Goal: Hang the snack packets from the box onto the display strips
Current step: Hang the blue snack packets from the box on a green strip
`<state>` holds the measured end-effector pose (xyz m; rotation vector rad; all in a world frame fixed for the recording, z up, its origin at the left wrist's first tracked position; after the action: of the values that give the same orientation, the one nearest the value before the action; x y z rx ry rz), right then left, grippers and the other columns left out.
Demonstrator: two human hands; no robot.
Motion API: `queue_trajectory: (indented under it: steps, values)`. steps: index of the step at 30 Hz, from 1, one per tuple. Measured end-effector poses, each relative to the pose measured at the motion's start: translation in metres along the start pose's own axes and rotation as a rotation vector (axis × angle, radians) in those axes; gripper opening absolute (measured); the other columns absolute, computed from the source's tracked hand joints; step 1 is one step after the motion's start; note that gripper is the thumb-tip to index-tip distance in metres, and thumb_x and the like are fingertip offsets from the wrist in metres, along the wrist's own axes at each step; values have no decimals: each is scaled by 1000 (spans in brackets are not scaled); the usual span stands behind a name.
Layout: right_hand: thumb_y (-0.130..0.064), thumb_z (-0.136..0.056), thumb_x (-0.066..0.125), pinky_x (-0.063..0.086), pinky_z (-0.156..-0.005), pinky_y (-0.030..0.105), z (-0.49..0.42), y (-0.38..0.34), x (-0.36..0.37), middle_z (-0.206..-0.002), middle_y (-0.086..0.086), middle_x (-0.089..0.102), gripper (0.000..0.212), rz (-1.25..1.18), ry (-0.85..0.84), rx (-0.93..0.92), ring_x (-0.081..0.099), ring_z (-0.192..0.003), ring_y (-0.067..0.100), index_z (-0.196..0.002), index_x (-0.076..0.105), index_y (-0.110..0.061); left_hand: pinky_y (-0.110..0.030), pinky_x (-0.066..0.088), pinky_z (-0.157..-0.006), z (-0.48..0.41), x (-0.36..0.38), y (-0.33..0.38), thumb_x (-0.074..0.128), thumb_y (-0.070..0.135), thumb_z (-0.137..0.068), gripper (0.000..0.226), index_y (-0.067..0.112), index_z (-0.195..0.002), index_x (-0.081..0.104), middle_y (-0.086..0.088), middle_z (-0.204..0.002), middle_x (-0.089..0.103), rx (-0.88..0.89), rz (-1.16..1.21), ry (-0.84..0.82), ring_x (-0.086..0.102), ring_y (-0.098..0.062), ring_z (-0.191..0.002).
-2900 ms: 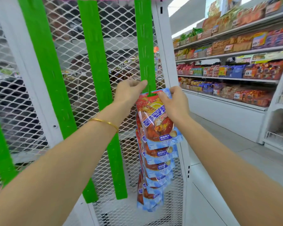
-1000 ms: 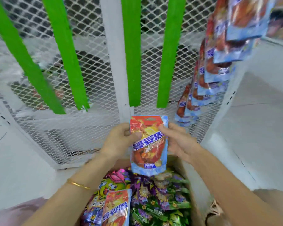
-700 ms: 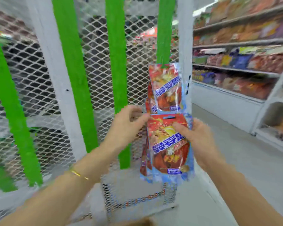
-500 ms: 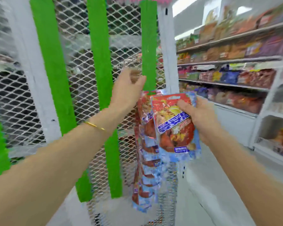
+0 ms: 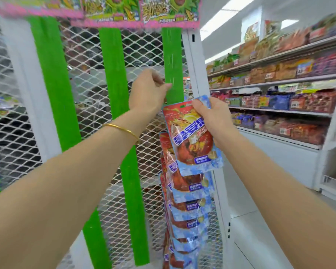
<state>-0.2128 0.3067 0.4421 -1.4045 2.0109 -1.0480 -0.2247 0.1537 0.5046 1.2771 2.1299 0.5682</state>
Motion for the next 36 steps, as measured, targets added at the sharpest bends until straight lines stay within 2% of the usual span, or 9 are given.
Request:
queue_trajectory:
  steps: [2, 7, 12, 19, 22, 26, 30, 34, 36]
  values:
    - [-31, -82, 62, 52, -84, 54, -3, -3, 3, -86, 12, 70, 18, 28, 1, -26, 66, -82, 31, -71, 64, -17, -41, 54, -79, 2, 1, 4, 68, 23, -82, 20, 19, -85, 50, -6, -86, 65, 9, -13, -40, 65, -25, -83]
    - [-39, -81, 58, 51, -79, 55, -11, -15, 10, -86, 15, 69, 28, 134, 40, -108, 65, -83, 36, -79, 63, -11, -37, 53, -78, 3, 5, 9, 68, 19, -81, 22, 20, -68, 50, -2, -74, 62, -56, 30, -55, 62, -20, -77]
    - [-43, -84, 53, 52, -78, 50, -12, -19, 14, -89, 12, 67, 35, 310, 44, -127, 63, -85, 32, -87, 62, -10, -35, 53, -75, 2, 5, 8, 68, 23, -82, 16, 8, -85, 64, -10, -85, 69, -116, 61, -74, 64, -22, -77]
    - [-37, -89, 55, 49, -73, 43, 1, -2, 11, -80, 12, 65, 33, 351, 46, -56, 61, -79, 30, -78, 58, -6, -46, 58, -76, 1, 7, 4, 66, 17, -84, 12, 10, -75, 63, -18, -85, 72, -178, 158, -110, 70, -32, -79]
    - [-47, -86, 53, 50, -74, 41, 8, 8, 8, -82, 7, 64, 37, 364, 15, -7, 60, -80, 26, -80, 59, -11, -46, 58, -73, 3, 6, 5, 65, 16, -85, 14, 12, -74, 58, -21, -86, 71, -182, 176, -98, 70, -34, -77]
    - [-46, -88, 55, 39, -66, 34, 21, 3, 0, -80, 0, 53, 34, 464, 94, 44, 52, -80, 22, -87, 47, -13, -40, 56, -79, 21, -2, 6, 65, 22, -85, 26, 9, -105, 56, -9, -97, 67, -126, 103, -108, 66, -22, -83]
    - [-34, -88, 58, 44, -81, 38, 67, -16, -9, -108, 5, 53, 37, 566, 277, -145, 54, -96, 24, -114, 47, -11, -23, 49, -80, 83, -34, -7, 68, 27, -82, 43, 22, -119, 46, 6, -106, 59, 22, 28, -48, 57, -9, -94]
    - [-16, -87, 59, 44, -75, 31, 160, 0, 21, -94, -2, 55, 20, 326, 59, -165, 54, -78, 14, -102, 48, -21, -10, 43, -71, 185, -78, -52, 64, 18, -85, 32, 33, -108, 46, 17, -100, 58, -49, 76, -127, 57, 2, -89]
    - [-12, -86, 59, 41, -71, 22, 217, 24, 47, -83, -9, 53, 21, 296, -142, -76, 51, -70, 7, -99, 47, -22, -9, 43, -69, 245, -99, -94, 63, 12, -86, 31, 25, -110, 50, 11, -98, 60, -171, 40, -228, 57, 3, -84]
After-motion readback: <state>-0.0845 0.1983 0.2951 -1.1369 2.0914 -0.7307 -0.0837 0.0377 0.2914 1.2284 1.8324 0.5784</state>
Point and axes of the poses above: each hand's wrist, its own z-axis away from the middle knuckle, its own x-axis out of the palm, y = z × x, the point moved 2 cm from there along -z, towards the middle knuckle
